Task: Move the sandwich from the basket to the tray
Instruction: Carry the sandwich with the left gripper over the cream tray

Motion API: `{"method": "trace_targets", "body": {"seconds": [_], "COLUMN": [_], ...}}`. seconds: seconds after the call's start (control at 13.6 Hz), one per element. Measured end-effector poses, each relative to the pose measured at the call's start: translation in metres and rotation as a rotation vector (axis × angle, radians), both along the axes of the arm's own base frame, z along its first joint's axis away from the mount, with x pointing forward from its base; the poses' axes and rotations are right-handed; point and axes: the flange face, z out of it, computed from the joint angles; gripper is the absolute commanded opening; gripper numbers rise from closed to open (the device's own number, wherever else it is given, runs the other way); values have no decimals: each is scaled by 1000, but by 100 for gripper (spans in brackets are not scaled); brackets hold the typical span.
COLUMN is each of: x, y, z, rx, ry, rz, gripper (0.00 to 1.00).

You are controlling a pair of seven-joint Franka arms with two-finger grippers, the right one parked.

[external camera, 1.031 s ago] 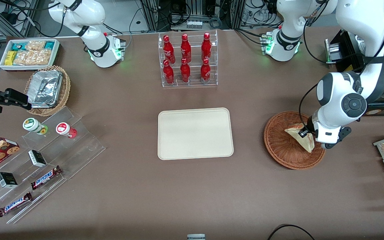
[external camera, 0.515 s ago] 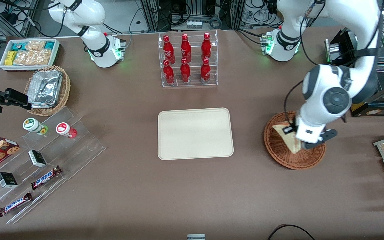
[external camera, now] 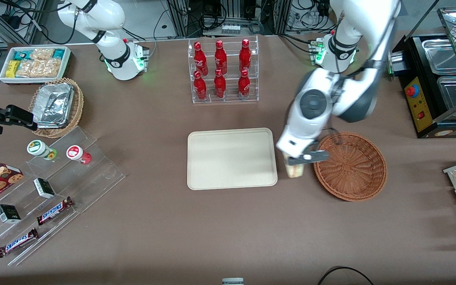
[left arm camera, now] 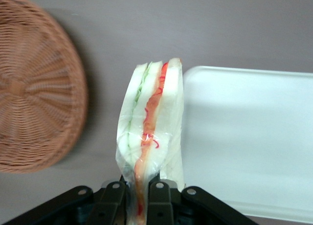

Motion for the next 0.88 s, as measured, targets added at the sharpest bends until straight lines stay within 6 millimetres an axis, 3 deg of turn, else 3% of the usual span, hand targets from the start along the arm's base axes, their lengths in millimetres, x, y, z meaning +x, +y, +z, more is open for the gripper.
{"method": "trace_targets", "body": {"seconds": [0.22, 0.44, 0.59, 0.88], "x": [-19, -31, -36, -29], "y": [-84, -145, -169, -181], "z": [-23, -49, -67, -93], "rx": [22, 50, 78, 117], "ry": [12, 30, 19, 15], "rz": [-50, -99, -111, -108], "gripper": [0, 0, 0, 0]}}
